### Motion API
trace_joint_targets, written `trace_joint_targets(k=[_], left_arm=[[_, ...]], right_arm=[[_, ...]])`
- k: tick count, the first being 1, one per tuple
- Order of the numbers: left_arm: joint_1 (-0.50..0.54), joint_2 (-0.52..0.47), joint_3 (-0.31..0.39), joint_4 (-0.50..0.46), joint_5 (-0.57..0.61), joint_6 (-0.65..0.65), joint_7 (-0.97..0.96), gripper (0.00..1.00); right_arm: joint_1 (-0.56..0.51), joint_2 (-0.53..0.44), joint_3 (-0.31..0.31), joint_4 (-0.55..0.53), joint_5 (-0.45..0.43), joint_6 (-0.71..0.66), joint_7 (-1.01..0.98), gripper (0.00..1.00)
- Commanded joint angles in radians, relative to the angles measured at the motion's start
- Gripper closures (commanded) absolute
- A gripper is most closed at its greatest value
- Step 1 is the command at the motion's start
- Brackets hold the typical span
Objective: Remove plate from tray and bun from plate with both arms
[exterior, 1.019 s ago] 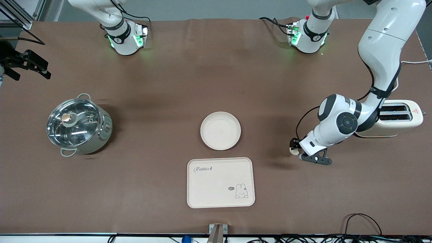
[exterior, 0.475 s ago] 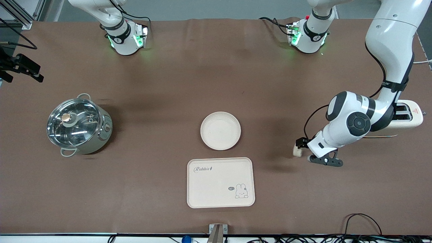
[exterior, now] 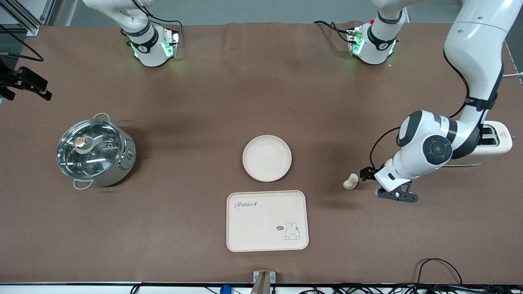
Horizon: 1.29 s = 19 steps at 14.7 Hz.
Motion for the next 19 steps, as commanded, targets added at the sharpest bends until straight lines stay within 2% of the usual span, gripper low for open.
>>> trace_joint_targets(k=[1,5,6,9,10,14,16,18,19], left_arm=[[0.007,-0.157,-0.039,0.049,0.008,-0.182,0.002,0.0],[0.004,-0.293,-0.068,0.235,-0.071,-0.454,-0.012,0.0],[0.007,-0.327,-0.071,0.247,-0.075,-0.497,-0.009,0.0],[0.032,-0.436,-0.05,0.269,-0.207,-0.575,0.005,0.0],[0.011,-0.474,-0.004,0.269,-0.215,-0.598,0.005,0.0],[-0.231,-0.54,0.256,0.235,-0.232,-0.665,0.005,0.0],[-0.304,-0.554,0.341,0.211,-0.241,-0.665,0.006,0.0],[-0.39,-0.603,0.436,0.134,-0.259,-0.599,0.012,0.0],[-0.41,-0.629,0.456,0.091,-0.259,-0.568,0.025,0.0]], right_arm=[[-0.005,0.006,0.005,0.017,-0.015,-0.014,-0.001,0.0],[-0.005,0.006,0.007,0.015,-0.014,-0.016,-0.001,0.0],[-0.005,0.006,0.005,0.015,-0.014,-0.016,-0.001,0.0],[-0.006,0.006,0.005,0.015,-0.014,-0.016,-0.003,0.0],[-0.006,0.006,0.005,0.015,-0.014,-0.016,-0.003,0.0],[-0.005,0.006,0.007,0.014,-0.014,-0.016,-0.003,0.0],[-0.003,0.006,0.007,0.012,-0.014,-0.017,-0.001,0.0],[-0.003,0.006,0.007,0.014,-0.014,-0.016,-0.003,0.0],[-0.003,0.006,0.007,0.014,-0.014,-0.017,-0.001,0.0]])
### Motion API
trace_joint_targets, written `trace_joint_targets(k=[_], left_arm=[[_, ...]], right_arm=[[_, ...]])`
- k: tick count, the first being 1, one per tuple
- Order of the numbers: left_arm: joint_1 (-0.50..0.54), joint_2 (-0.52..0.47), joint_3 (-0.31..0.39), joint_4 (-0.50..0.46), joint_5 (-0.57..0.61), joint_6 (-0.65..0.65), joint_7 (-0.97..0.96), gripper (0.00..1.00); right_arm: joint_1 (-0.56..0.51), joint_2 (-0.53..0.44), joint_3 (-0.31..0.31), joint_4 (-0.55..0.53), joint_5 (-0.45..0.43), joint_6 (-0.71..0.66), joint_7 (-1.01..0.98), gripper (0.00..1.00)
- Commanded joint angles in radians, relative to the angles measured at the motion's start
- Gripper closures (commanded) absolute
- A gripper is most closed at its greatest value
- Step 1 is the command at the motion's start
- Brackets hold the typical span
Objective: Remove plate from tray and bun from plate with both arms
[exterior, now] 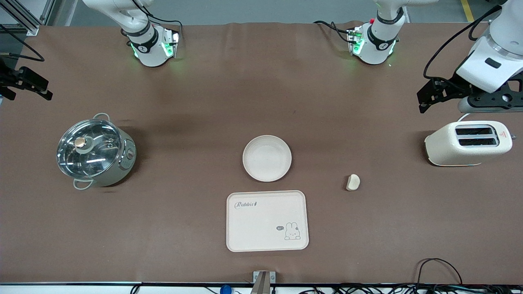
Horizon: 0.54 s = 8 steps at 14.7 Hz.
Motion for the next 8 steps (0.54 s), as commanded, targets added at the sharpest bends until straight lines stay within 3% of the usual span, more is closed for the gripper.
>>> trace_joint_targets(k=[1,4,8], left_arm=[[-0.055,-0.102,0.065,-0.145,-0.02,0.084,0.037,0.0],[-0.058,-0.1,0.069,-0.137,-0.02,0.085,0.049,0.0],[-0.052,-0.045,0.077,-0.052,-0.034,0.032,0.043,0.0]], right_arm=[[-0.003,0.004,0.005,0.01,-0.012,-0.01,-0.003,0.0],[-0.005,0.004,0.005,0.008,-0.012,-0.012,-0.003,0.0],[-0.003,0.004,0.005,0.008,-0.012,-0.012,-0.001,0.0]])
